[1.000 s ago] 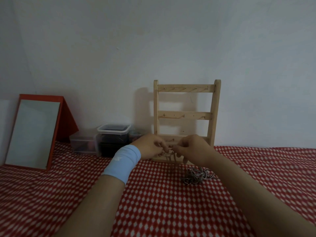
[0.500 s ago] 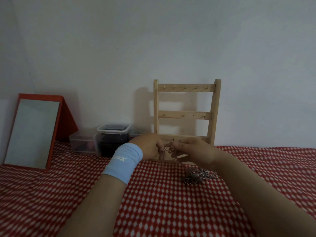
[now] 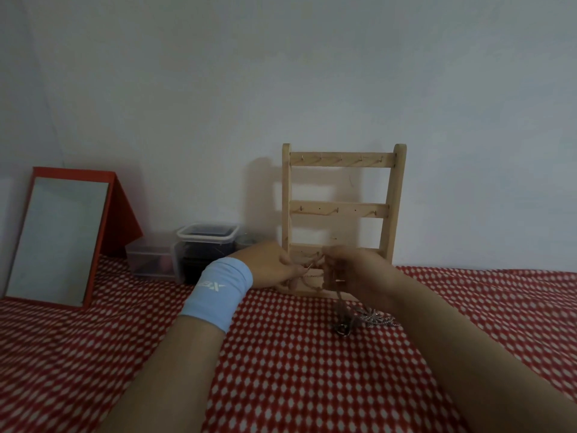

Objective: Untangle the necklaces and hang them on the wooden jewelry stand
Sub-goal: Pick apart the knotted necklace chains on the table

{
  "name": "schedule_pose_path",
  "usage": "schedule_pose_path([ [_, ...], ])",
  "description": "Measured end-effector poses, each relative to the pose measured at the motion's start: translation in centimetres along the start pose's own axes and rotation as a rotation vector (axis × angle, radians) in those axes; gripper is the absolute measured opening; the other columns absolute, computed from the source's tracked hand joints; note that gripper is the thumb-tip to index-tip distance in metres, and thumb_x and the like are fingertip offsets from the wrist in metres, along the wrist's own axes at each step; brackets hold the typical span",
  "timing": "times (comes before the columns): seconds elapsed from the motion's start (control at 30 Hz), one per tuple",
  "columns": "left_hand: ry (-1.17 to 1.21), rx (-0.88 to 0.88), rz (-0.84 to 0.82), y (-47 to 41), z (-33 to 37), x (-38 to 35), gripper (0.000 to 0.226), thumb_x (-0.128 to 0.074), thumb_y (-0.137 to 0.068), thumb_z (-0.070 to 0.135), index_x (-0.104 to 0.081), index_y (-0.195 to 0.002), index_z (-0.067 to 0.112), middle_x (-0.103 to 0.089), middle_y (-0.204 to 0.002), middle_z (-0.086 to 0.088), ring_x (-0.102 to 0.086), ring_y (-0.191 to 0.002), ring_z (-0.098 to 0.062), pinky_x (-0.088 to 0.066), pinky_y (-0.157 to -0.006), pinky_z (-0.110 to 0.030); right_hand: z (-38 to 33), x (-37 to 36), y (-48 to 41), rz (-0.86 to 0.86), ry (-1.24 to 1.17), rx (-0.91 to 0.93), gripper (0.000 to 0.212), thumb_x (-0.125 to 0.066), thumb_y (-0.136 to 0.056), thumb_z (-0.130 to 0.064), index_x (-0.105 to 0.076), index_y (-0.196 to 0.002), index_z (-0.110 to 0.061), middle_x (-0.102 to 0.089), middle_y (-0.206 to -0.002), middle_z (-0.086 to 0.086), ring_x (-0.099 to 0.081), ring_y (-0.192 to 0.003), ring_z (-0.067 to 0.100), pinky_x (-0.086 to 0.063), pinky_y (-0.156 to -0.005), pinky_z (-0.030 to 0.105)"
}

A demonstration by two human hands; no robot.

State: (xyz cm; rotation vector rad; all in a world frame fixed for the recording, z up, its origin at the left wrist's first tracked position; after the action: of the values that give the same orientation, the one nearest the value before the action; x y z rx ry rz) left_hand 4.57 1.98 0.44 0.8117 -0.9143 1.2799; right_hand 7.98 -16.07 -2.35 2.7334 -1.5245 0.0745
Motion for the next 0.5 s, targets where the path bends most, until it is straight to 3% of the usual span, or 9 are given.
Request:
schedule_pose_path([
  [0.1, -0.008, -0.015, -0.008, 0.0, -0.3, 0.1, 0.034, -0.06, -0.091, 0.052, -0.079, -0.082, 0.026, -0.067, -0.088, 0.012, -0.059, -0.083, -0.004, -0.046, -0.078, -0.026, 0.1, 0.1, 0.0, -0.082, -0.024, -0.079, 0.033, -0.05, -0.103, -0.03, -0.058, -0.073, -0.016, -0.05, -0.065, 0.002, -0.053, -0.063, 0.019, -0.042, -0.077, 0.04],
  [0.23, -0.046, -0.005, -0.011, -0.2, -0.8, 0.1, 0.034, -0.064, -0.087, 0.054, -0.079, -0.091, 0.024, -0.072, -0.099, 0.009, -0.062, -0.091, -0.008, -0.048, -0.082, -0.025, 0.1, 0.3, 0.1, -0.033, 0.201, -0.117, 0.02, -0.062, -0.099, -0.022, -0.065, -0.103, -0.003, -0.052, -0.067, 0.0, -0.046, -0.052, 0.013, -0.039, -0.055, 0.029],
  [0.3, -0.066, 0.011, -0.005, -0.1, -0.9, 0.1, 0.037, -0.062, -0.088, 0.055, -0.079, -0.093, 0.022, -0.072, -0.098, 0.008, -0.061, -0.087, -0.007, -0.046, -0.077, -0.023, 0.1, 0.2, 0.1, 0.058, 0.29, -0.053, 0.011, -0.067, -0.095, -0.009, -0.067, -0.104, -0.002, -0.058, -0.065, -0.002, -0.047, -0.046, 0.008, -0.04, -0.047, 0.023],
  [0.4, -0.059, 0.012, 0.0, -0.3, -1.1, 0.1, 0.036, -0.067, -0.084, 0.054, -0.075, -0.082, 0.019, -0.069, -0.088, 0.007, -0.058, -0.078, -0.004, -0.043, -0.068, -0.022, 0.1, 0.2, -0.3, 0.211, 0.5, 0.07, 0.01, -0.07, -0.091, -0.001, -0.068, -0.094, -0.01, -0.066, -0.079, 0.001, -0.054, -0.048, 0.0, -0.047, -0.048, 0.016],
  [0.5, -0.103, -0.02, -0.011, -0.4, -0.9, -0.4, 0.035, -0.071, -0.084, 0.044, -0.06, -0.063, 0.018, -0.055, -0.068, 0.003, -0.049, -0.061, -0.007, -0.038, -0.057, -0.021, 0.6, 0.6, -0.9, 0.291, 0.594, 0.082, 0.012, -0.071, -0.089, -0.003, -0.07, -0.089, -0.015, -0.071, -0.088, 0.004, -0.065, -0.066, 0.01, -0.056, -0.06, 0.02],
])
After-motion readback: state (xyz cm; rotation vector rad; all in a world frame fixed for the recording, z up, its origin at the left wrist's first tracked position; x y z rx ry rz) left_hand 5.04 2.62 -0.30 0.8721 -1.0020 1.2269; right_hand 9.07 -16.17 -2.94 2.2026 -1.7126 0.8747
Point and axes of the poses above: each hand's wrist, its own y-axis away from the middle knuckle, its own x-axis out of the back of the hand, z = x × y, the point moved 3 cm from there along -y, towards the middle knuckle
